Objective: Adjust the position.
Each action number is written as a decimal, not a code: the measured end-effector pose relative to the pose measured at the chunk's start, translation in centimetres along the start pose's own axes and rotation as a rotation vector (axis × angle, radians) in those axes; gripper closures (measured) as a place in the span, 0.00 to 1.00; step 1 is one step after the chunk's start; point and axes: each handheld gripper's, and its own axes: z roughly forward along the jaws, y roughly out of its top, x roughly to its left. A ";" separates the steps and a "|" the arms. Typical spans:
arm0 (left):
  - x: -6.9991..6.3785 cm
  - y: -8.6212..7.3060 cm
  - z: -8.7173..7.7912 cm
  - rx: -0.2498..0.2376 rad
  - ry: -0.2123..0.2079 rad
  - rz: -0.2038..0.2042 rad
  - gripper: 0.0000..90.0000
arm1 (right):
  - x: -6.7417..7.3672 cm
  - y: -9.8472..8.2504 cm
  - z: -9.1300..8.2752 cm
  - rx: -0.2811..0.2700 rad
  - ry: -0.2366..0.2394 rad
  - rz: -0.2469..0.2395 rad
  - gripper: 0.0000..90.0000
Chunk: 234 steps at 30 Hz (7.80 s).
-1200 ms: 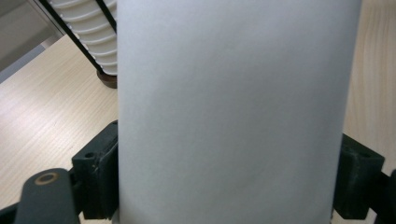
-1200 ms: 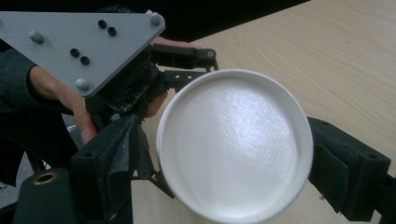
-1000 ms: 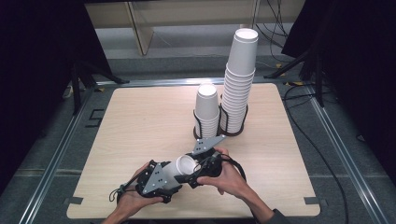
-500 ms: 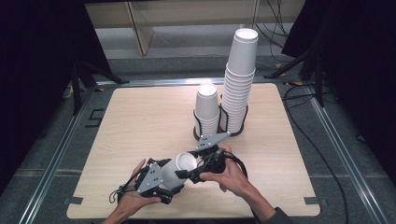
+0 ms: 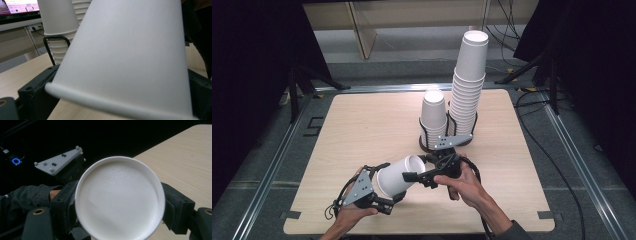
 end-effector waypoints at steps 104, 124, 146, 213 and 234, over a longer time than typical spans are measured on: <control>1.5 0.2 -0.9 0.094 -0.066 -0.198 0.16 | -1.6 -1.8 -0.7 0.341 -0.180 -0.464 0.26; 0.5 0.4 -0.4 0.018 -0.122 -0.243 0.00 | -1.0 -3.0 1.1 0.264 -0.004 -0.440 0.26; 0.9 1.1 -0.8 -0.059 -0.218 -0.258 0.14 | -1.4 -3.9 2.0 0.247 0.068 -0.414 0.23; 0.7 1.7 -1.0 -0.085 -0.117 -0.316 0.13 | 1.1 -4.5 4.7 0.179 -0.124 -0.360 0.25; 2.7 1.3 -2.1 -0.022 0.093 -0.272 0.16 | -1.2 -5.4 0.8 0.171 -0.253 -0.262 0.22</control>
